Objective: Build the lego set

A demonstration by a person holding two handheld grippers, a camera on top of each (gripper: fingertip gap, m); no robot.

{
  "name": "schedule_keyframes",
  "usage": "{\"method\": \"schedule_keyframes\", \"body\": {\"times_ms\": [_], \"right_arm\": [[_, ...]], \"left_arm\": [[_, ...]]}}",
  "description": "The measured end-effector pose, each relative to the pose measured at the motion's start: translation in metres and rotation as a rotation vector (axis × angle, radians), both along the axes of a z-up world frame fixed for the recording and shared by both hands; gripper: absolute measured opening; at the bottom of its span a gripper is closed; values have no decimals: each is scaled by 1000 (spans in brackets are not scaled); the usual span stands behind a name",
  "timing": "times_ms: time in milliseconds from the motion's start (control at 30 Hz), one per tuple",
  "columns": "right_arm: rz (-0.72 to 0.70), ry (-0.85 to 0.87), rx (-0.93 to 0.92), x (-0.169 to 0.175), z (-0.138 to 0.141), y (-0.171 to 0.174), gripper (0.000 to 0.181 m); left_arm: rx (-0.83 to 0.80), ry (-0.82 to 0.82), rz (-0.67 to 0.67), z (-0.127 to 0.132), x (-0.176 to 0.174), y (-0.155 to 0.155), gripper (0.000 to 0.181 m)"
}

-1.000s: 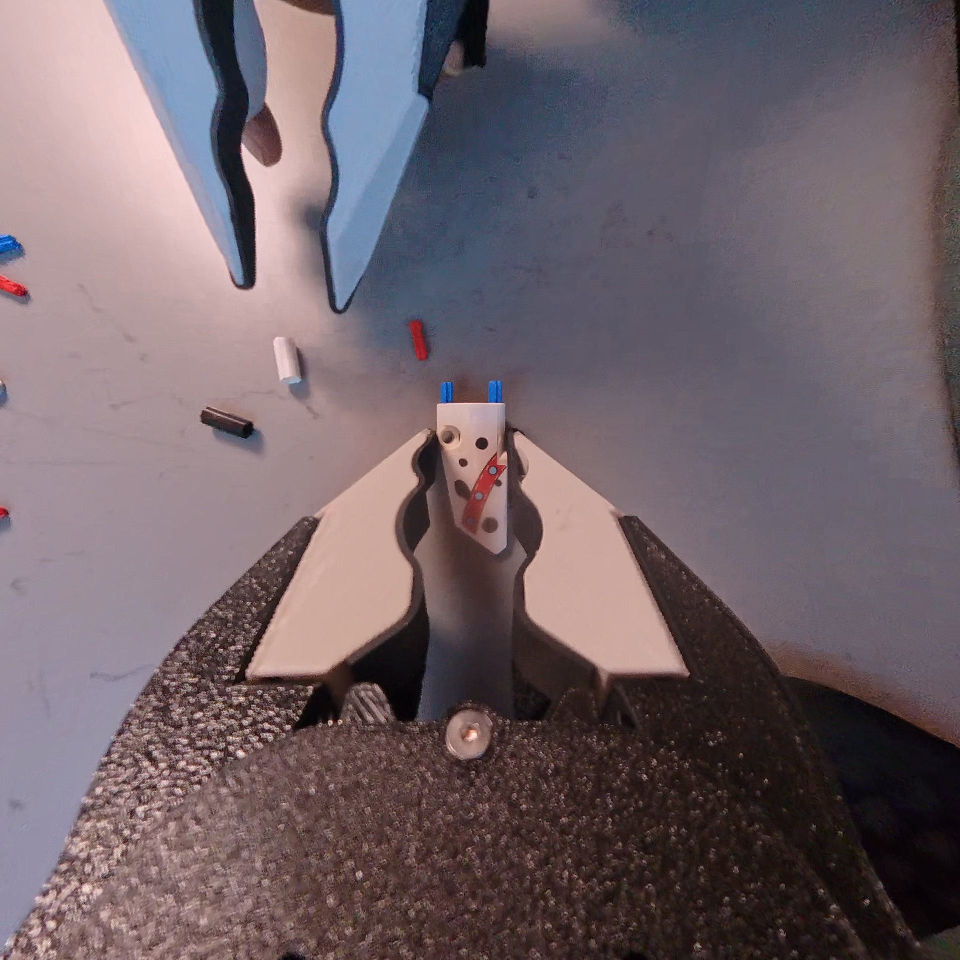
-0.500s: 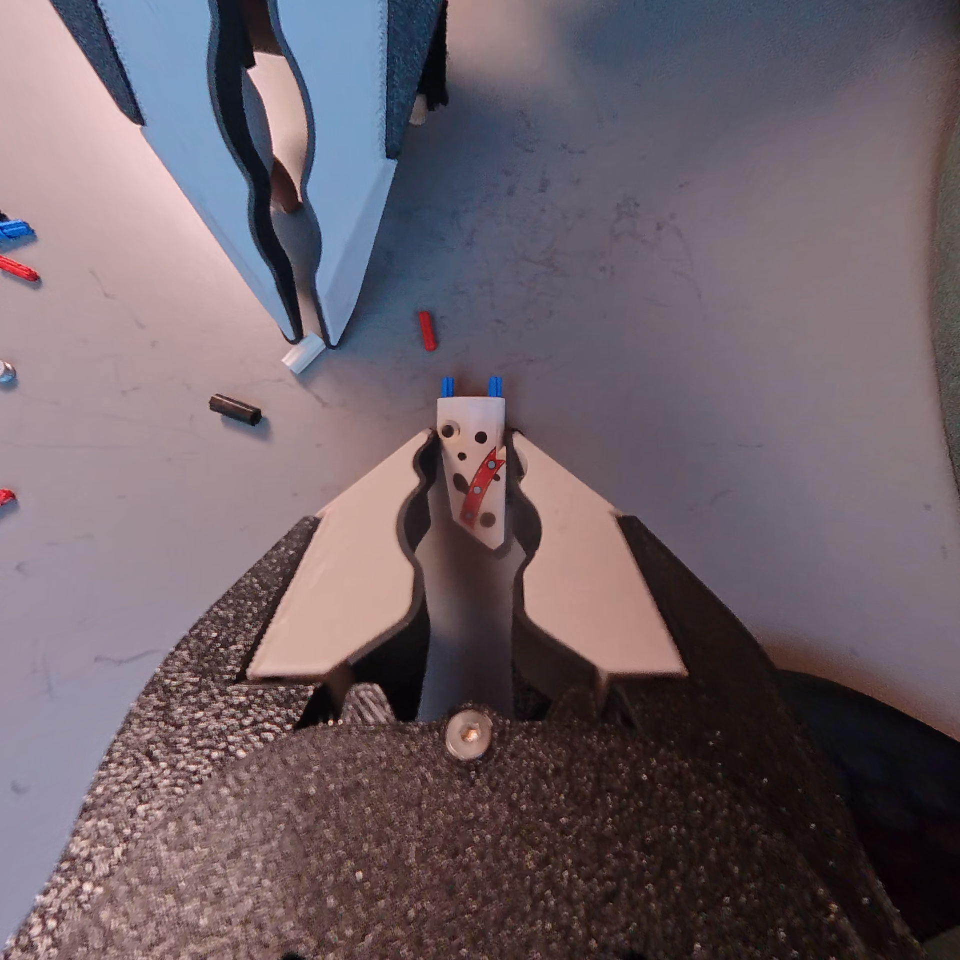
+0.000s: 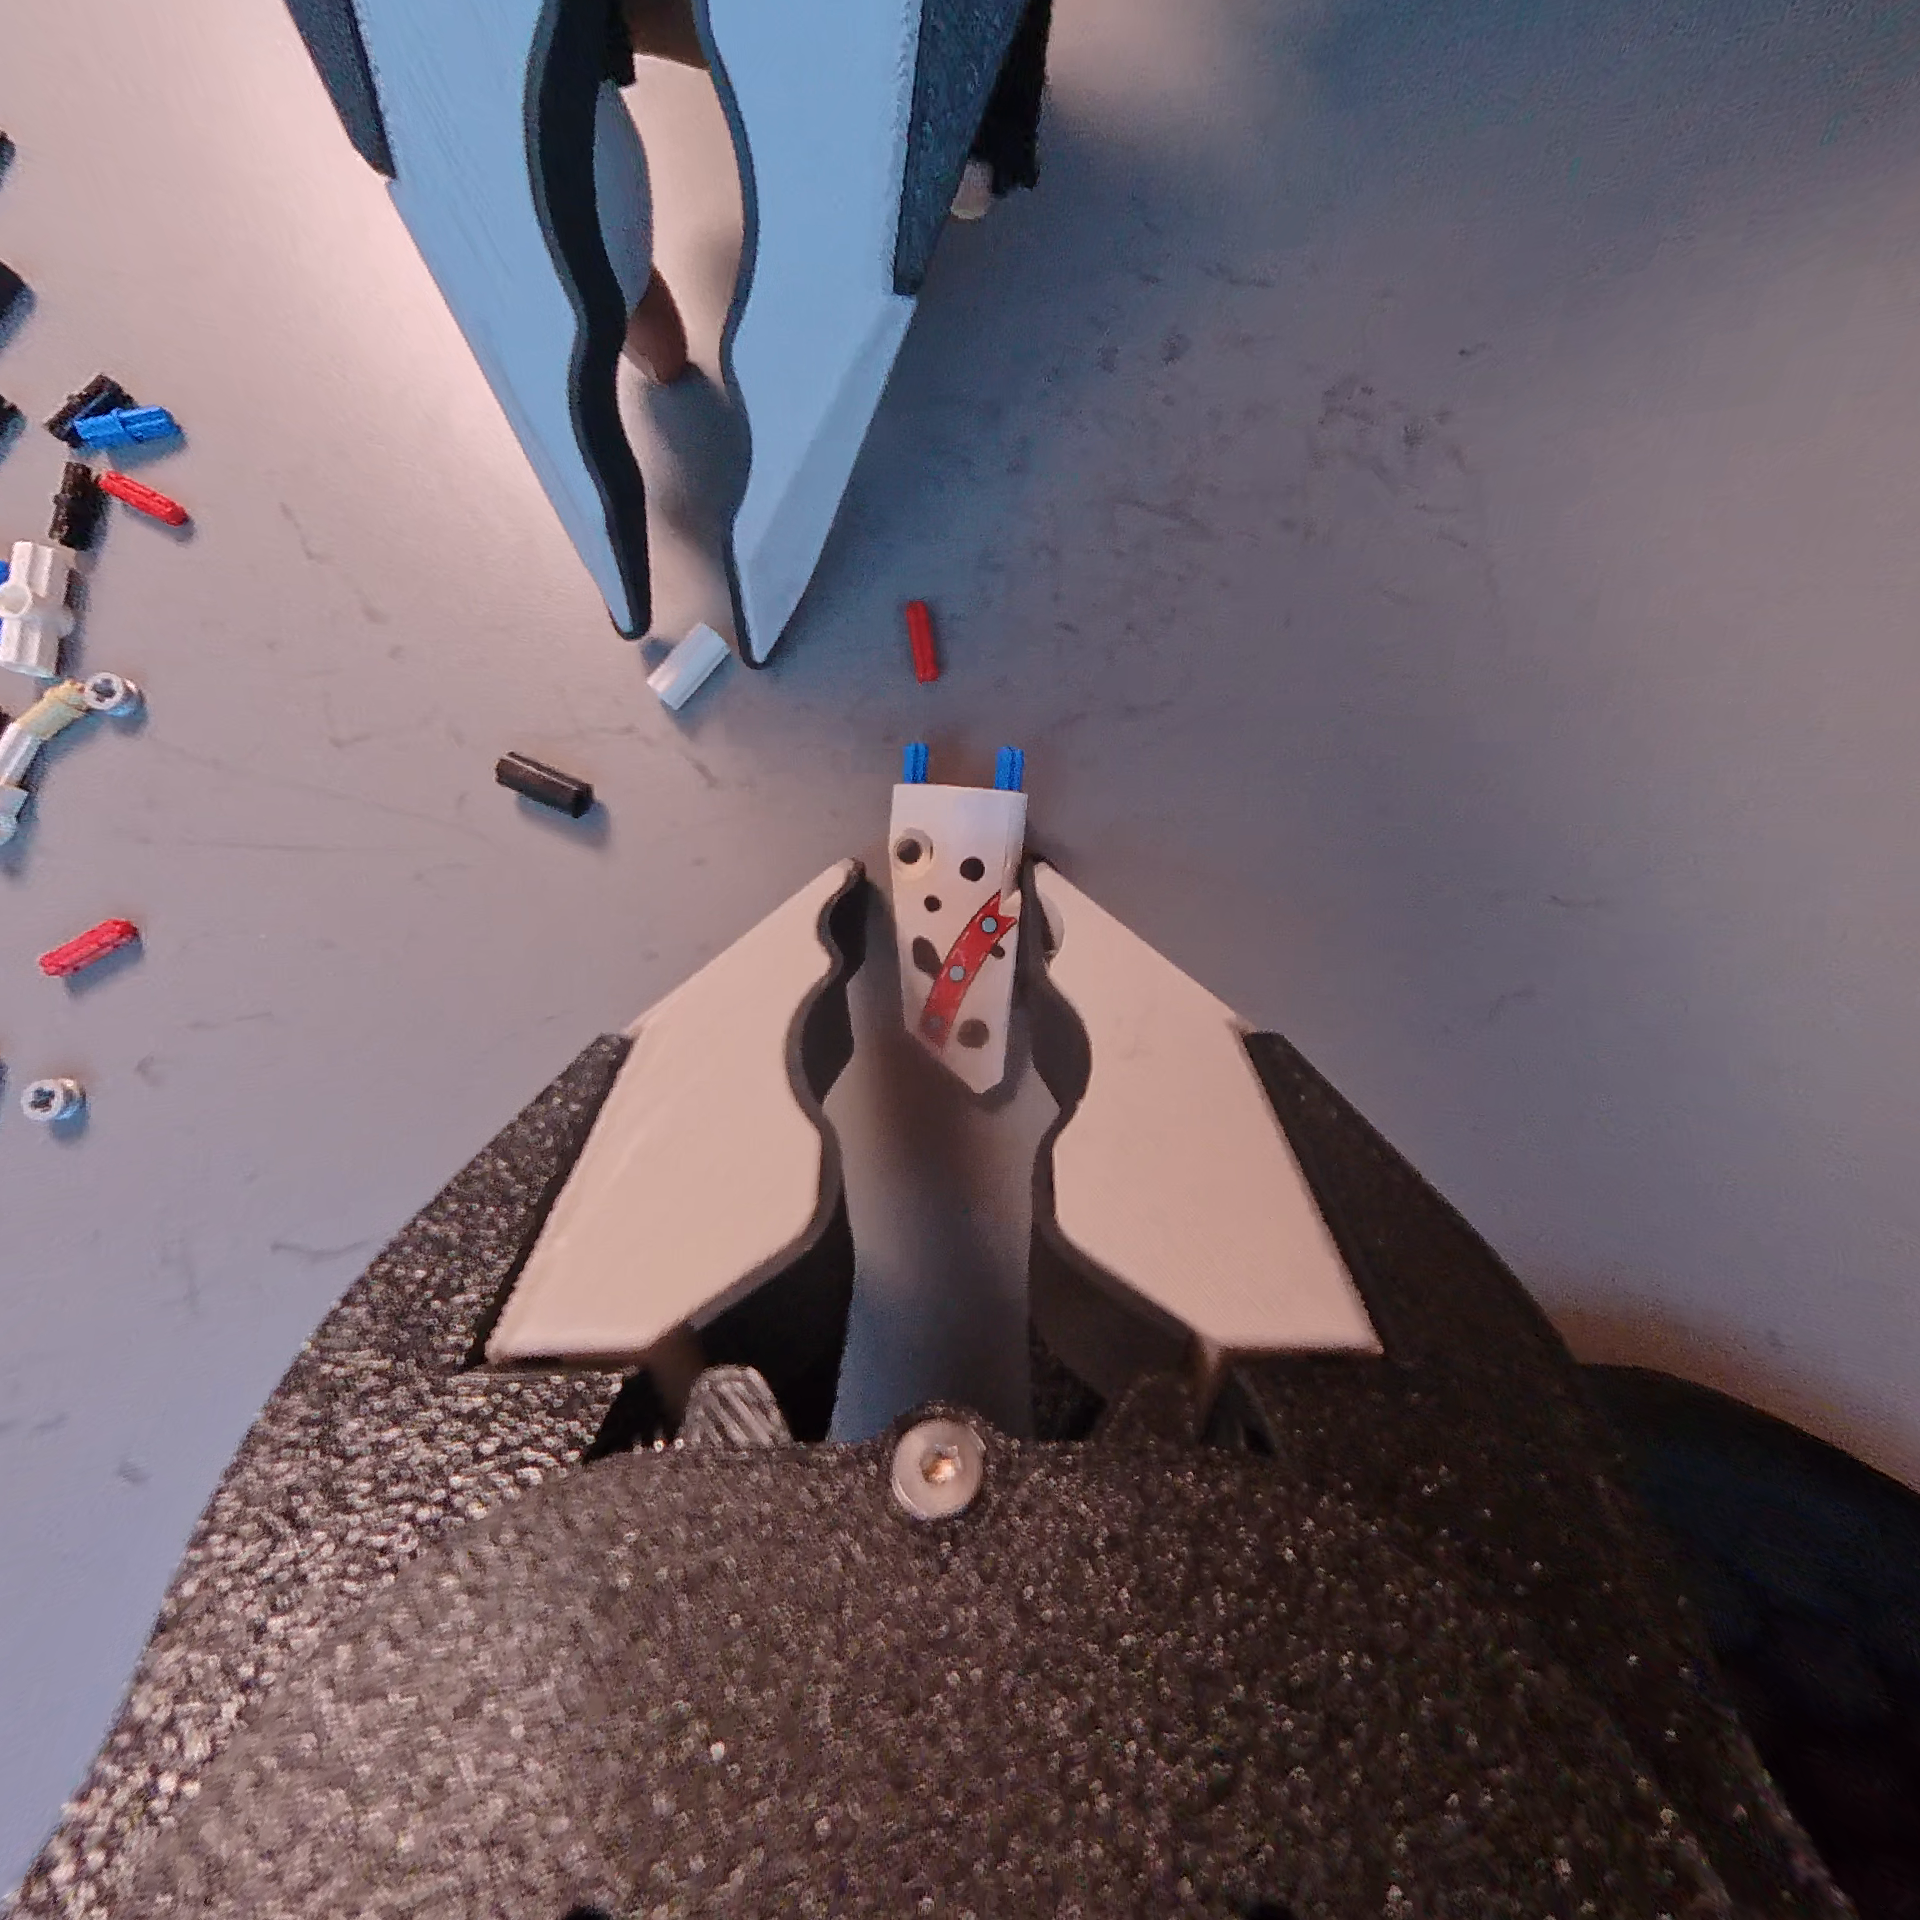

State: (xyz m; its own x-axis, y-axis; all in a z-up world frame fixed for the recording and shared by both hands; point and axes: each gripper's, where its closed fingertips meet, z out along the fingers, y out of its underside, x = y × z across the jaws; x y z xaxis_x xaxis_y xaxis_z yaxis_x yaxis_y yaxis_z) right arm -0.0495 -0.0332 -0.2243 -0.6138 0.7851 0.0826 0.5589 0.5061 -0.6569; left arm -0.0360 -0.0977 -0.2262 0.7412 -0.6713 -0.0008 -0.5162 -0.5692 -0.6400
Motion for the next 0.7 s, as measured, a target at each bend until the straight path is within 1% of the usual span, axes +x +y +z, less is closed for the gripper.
{"method": "schedule_keyframes", "body": {"times_ms": [100,167,233,300,367,433,500,600,700], "right_arm": [[-59,-27,-11,-3,-1,-2,17],[-62,-45,-17,-3,-1,-7,8],[-43,-32,-1,-3,-1,-8,6],[40,26,-1,2,3,-14,6],[158,123,-83,18,22,-36,6],[210,197,-131,35,41,-47,6],[206,246,-131,49,47,-49,6],[169,264,-130,66,42,-45,6],[135,262,-145,75,36,-41,6]], "left_arm": [[-7,2,10,0,-3,-2,30],[-16,-11,16,0,-5,-3,30],[-16,-19,19,0,-5,-2,29],[-8,-15,27,0,-6,0,24],[-1,-9,25,0,-5,1,23],[15,-3,4,1,1,3,23],[49,-7,-18,6,11,7,23],[103,-5,-18,17,22,14,23],[110,-13,2,23,28,17,23]]}}
